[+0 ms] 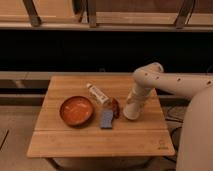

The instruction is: Place the ceramic cup over the eraser

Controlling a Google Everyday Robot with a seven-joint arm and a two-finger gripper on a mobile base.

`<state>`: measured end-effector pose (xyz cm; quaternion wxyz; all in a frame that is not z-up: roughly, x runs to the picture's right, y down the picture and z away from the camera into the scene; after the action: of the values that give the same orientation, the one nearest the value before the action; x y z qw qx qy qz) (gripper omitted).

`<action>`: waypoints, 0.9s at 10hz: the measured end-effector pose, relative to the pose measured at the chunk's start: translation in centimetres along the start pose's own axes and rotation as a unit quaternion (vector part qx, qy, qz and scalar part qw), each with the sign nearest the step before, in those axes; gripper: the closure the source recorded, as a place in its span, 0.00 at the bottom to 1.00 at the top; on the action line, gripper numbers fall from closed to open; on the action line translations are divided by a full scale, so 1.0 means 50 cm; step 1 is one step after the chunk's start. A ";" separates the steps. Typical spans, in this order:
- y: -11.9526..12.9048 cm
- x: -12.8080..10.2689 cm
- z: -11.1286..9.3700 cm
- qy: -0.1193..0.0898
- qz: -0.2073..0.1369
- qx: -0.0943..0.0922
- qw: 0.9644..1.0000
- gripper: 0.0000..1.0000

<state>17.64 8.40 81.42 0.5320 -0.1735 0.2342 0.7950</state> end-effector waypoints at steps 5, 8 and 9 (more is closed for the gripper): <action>-0.006 0.033 -0.032 0.010 -0.002 0.018 1.000 1.00; -0.017 0.039 -0.033 0.012 0.001 0.021 1.000 1.00; -0.016 0.039 -0.033 0.012 0.001 0.021 1.000 0.97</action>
<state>17.72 9.25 78.89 0.5318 -0.1718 0.2573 0.7883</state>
